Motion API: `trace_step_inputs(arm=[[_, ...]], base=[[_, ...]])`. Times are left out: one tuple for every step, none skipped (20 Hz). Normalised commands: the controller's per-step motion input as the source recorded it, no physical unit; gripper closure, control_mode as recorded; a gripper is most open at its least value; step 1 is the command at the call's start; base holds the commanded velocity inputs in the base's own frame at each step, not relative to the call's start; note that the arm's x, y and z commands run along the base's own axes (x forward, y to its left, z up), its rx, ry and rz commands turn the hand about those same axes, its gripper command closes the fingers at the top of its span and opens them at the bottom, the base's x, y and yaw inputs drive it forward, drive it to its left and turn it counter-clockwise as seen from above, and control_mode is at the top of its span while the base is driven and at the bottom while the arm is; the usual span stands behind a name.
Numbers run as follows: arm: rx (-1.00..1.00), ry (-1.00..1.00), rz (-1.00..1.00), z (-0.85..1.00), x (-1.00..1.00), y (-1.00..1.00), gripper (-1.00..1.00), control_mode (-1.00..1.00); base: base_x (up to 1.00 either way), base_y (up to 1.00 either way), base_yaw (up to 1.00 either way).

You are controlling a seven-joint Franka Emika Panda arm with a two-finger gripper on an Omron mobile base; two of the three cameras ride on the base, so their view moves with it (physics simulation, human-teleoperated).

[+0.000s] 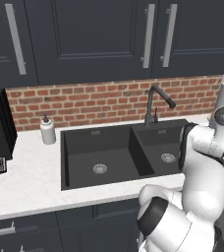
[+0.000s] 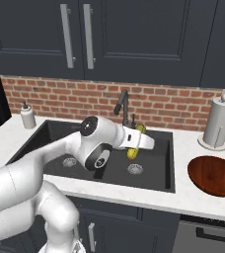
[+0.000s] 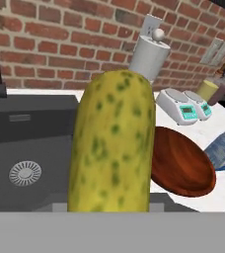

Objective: Pick the cucumber from the sink and place it in the bowl. Then pick the bowl and place it in the microwave. Then close the microwave door and press the start button.

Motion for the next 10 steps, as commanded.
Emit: trace_step_inputs(arm=[[-0.03,0.09,-0.07,0.37,-0.58,-0.43,1.0,-1.0],[0.0,0.04,-0.06,0.14,-0.61,-0.44,1.0,-1.0],[0.0,0.0,-0.02,0.0,-0.55,-0.53,1.0,-1.0],[0.0,0.0,-0.01,0.0,-0.47,-0.58,1.0,-1.0],[0.0,0.0,0.0,0.0,-0.32,-0.58,1.0,-1.0],[0.0,0.0,0.0,0.0,-0.16,-0.56,1.0,-1.0],[0.0,0.0,0.0,0.0,-0.04,-0.56,1.0,-1.0],[0.0,0.0,0.0,-0.04,0.0,-0.61,1.0,-1.0],[0.01,0.01,0.0,-0.08,0.0,-0.61,1.0,-1.0],[0.01,0.0,0.0,-0.06,0.0,-0.59,1.0,-1.0]], base=[[0.0,0.0,0.0],[0.0,0.0,0.0],[0.0,0.0,0.0],[0.0,0.0,0.0],[0.0,0.0,0.0],[0.0,0.0,0.0],[0.0,0.0,0.0],[0.0,0.0,0.0],[0.0,0.0,0.0],[0.0,0.0,0.0]])
